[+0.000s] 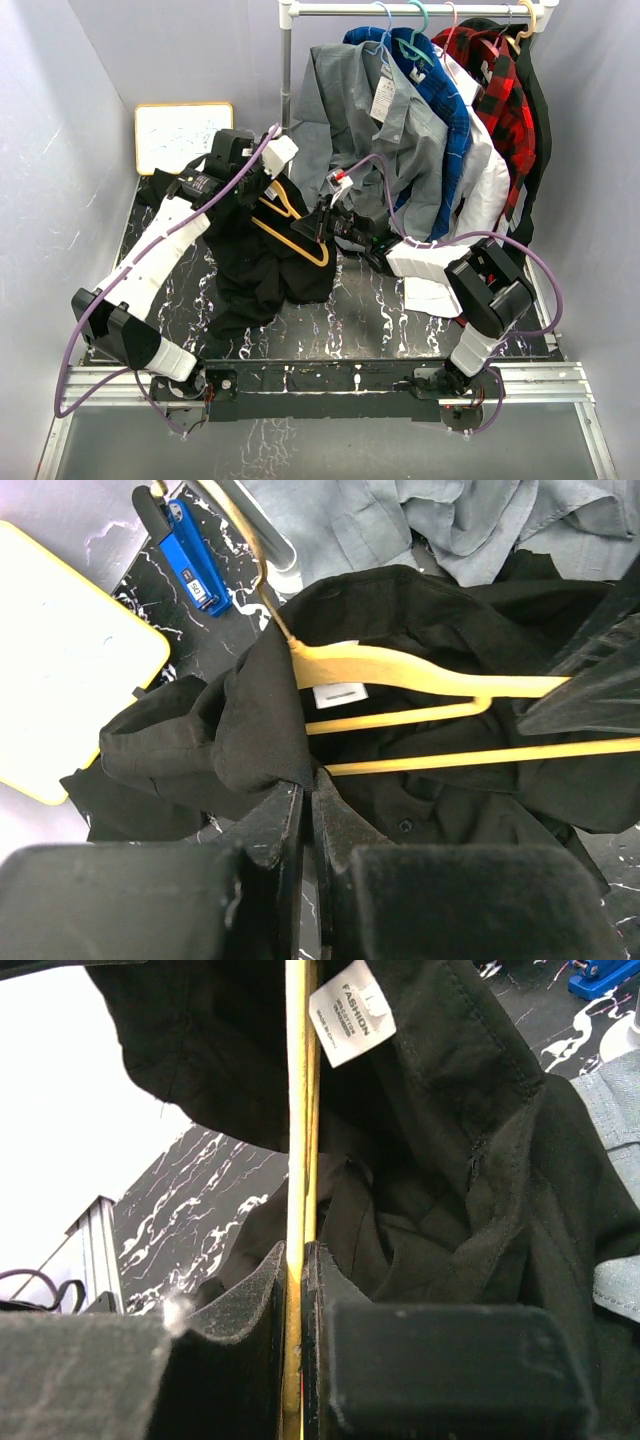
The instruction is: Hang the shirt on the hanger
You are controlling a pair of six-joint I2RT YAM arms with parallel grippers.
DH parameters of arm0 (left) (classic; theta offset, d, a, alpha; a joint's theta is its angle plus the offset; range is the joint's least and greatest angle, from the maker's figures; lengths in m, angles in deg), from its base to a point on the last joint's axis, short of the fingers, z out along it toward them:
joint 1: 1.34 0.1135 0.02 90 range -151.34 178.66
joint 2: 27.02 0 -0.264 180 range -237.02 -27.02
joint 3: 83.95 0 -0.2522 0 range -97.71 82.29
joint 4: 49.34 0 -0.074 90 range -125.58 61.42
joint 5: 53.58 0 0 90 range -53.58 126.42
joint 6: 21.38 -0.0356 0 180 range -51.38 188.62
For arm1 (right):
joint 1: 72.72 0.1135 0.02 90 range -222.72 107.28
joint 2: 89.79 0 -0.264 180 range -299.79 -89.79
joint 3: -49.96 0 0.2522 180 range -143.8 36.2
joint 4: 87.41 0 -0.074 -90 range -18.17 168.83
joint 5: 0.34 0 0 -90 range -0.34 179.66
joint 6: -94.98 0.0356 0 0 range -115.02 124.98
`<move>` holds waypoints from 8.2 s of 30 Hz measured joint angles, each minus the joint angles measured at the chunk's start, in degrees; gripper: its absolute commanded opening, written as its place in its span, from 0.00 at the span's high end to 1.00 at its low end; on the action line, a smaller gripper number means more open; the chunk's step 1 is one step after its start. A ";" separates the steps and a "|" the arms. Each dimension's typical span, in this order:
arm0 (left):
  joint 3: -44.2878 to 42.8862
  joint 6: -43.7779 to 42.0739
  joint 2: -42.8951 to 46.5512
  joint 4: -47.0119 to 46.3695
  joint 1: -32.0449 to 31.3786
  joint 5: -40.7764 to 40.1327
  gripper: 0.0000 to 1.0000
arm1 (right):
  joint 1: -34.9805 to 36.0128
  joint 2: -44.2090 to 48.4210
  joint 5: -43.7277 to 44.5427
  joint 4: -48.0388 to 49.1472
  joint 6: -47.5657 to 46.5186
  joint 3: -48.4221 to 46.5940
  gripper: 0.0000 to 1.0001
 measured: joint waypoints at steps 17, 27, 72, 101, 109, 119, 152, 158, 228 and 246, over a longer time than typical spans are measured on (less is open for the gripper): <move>-4.61 -16.92 -1.11 16.04 7.26 18.99 0.02 | 0.13 -0.57 -1.11 1.81 -1.05 1.25 1.00; -31.17 -42.56 -17.46 35.89 23.96 46.47 0.02 | 0.09 1.11 -3.54 2.36 -1.33 4.20 1.00; -22.62 -62.79 -17.70 45.66 17.75 43.45 1.00 | -0.48 13.84 -11.39 -1.31 -4.70 6.12 0.96; -26.12 -45.53 -3.69 37.13 15.26 55.41 1.00 | -0.55 65.72 -6.93 5.79 38.60 49.94 0.20; -25.92 -41.62 0.22 33.11 15.30 57.09 1.00 | 4.04 27.26 -5.68 38.73 59.12 44.13 0.18; -25.49 -41.18 0.24 33.22 15.30 57.27 1.00 | 7.32 13.64 6.19 43.52 71.47 35.74 0.09; -22.43 -42.45 2.34 34.49 15.30 57.92 1.00 | 1.27 2.36 16.59 43.58 82.82 19.47 0.54; -21.77 -43.41 2.34 34.42 15.30 56.92 1.00 | 1.27 2.36 14.19 43.60 83.25 18.49 0.79; -24.79 -42.45 1.25 33.16 15.30 58.29 1.00 | 1.36 4.48 6.40 43.50 77.68 19.30 1.00; -20.48 -46.84 2.80 36.37 15.23 54.18 1.00 | -18.18 15.56 -1.57 37.57 74.82 18.45 1.00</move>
